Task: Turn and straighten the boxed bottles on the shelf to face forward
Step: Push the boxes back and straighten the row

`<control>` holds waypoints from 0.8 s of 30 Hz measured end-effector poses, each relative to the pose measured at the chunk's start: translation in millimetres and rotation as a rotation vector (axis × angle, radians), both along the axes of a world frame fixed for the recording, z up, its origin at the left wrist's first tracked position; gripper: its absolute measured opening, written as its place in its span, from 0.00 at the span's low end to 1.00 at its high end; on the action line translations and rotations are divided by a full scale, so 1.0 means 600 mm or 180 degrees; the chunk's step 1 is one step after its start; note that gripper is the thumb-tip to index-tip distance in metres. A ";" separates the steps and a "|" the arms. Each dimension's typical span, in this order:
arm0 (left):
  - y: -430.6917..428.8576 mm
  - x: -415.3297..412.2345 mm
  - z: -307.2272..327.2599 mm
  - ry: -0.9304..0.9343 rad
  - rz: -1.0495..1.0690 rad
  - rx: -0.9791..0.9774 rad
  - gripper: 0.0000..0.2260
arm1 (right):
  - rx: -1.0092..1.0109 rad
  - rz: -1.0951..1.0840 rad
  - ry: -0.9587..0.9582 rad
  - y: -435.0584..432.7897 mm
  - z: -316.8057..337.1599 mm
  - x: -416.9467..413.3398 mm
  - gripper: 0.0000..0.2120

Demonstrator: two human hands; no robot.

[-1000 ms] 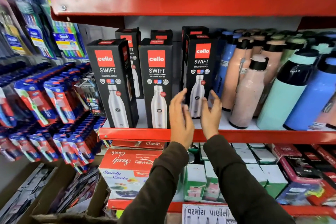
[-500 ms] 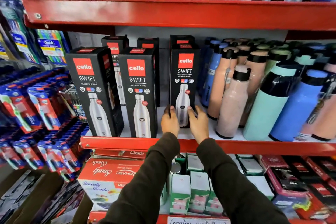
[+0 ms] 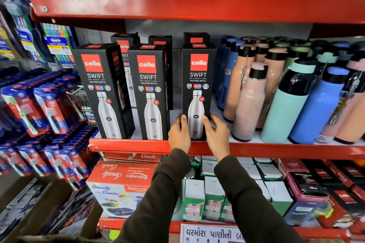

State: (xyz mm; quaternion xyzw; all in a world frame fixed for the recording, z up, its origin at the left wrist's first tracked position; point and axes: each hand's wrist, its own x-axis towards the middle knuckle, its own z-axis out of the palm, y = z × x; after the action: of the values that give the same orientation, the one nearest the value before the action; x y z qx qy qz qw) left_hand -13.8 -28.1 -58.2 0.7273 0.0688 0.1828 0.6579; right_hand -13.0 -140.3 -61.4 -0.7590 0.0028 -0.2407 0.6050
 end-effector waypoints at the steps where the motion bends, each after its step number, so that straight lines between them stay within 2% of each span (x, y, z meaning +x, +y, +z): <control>1: 0.003 -0.006 -0.002 -0.0021 0.0010 0.0050 0.18 | 0.0006 0.0000 -0.0004 0.000 -0.002 -0.004 0.16; 22: 0.023 -0.057 0.008 -0.0092 -0.0273 0.0116 0.20 | -0.0174 -0.0060 0.0031 0.001 0.014 -0.065 0.18; 24: 0.024 -0.065 0.008 -0.0237 -0.0197 0.0100 0.19 | -0.0204 -0.0065 -0.0016 -0.004 0.026 -0.077 0.19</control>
State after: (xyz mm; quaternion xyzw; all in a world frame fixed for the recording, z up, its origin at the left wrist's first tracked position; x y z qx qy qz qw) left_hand -53.0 -13.7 -53.5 0.7320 0.0188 0.1904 0.6538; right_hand -59.2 -142.4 -45.9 -0.7773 0.0013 -0.2487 0.5778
